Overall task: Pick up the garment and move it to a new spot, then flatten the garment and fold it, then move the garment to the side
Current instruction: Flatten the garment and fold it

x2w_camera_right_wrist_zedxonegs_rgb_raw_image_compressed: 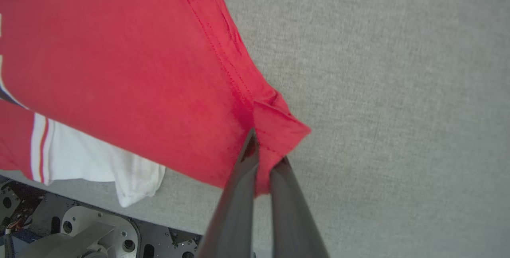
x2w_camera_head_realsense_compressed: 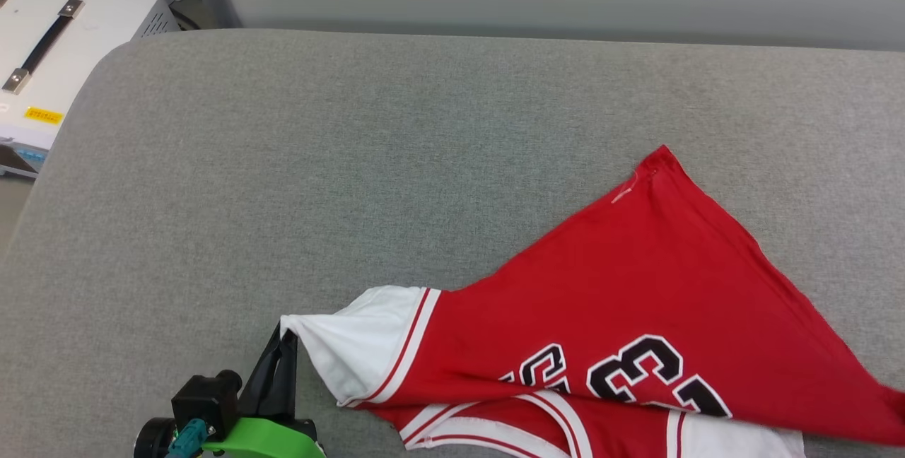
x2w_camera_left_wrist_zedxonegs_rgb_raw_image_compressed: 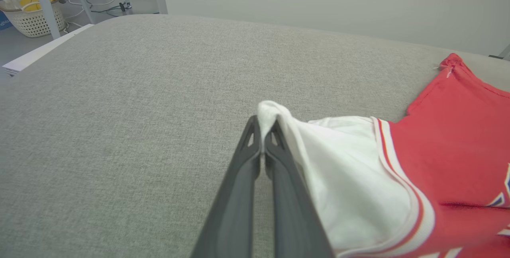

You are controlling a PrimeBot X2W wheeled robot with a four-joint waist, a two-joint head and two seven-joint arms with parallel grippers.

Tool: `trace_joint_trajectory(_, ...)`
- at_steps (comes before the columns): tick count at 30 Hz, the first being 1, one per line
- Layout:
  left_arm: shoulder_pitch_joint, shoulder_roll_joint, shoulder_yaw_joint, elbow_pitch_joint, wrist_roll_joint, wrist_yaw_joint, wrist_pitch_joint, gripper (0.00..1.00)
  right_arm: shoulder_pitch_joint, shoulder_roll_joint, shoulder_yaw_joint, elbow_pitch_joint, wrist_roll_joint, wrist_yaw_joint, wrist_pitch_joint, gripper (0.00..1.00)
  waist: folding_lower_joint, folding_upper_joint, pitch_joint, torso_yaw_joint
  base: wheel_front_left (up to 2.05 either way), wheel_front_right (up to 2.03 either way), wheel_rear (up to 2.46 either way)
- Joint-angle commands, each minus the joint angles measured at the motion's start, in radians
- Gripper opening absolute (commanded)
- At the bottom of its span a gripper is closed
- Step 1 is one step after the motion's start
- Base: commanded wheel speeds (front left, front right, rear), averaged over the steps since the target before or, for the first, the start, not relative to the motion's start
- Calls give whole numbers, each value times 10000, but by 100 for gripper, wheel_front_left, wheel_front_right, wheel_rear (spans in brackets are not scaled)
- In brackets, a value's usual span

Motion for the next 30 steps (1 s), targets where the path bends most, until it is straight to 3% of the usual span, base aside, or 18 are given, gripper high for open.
trace_joint_trajectory(1, 167, 85, 46, 22, 25, 44, -59, 0, 597, 286, -248, -81, -119, -9, 153, 0, 1, 0, -170, -189, 0, 0, 0)
trace_joint_trajectory(4, 142, 119, 70, 88, -3, 28, -59, 0, 1552, 987, -663, -125, -307, -9, 364, 0, 1, 0, -165, -217, 0, 0, 0)
trace_joint_trajectory(5, 105, 133, 85, 139, -17, 15, -59, 0, 2212, 1707, -886, -66, -544, -9, 515, 0, 1, 0, -149, -219, 0, 0, 0)
trace_joint_trajectory(10, 89, 162, 124, 222, -16, -2, -59, 0, 2392, 2382, -1245, -152, -926, -9, 463, 0, 1, 0, -175, -297, 0, 0, 0)
trace_joint_trajectory(11, 94, 160, 118, 240, -1, -2, -59, 0, 2314, 2489, -1375, -236, -996, -9, 462, 38, 1, 0, -213, -325, 0, 0, 0)
trace_joint_trajectory(12, 99, 157, 114, 244, 10, 0, -59, 0, 2241, 2527, -1468, -326, -1052, -9, 446, 100, 1, 0, -236, -340, 0, 0, 0)
trace_joint_trajectory(23, -115, 107, -143, 197, 149, -26, -59, 0, 755, 2281, -2668, -2268, -1543, -9, -15, 100, 1, 0, -248, -67, 0, 0, 0)
trace_joint_trajectory(30, -461, 77, -334, 103, 245, -48, -59, 0, -1261, 1670, -2102, -2948, -1732, -9, 710, 100, 1, 0, 257, 213, 0, 0, 0)
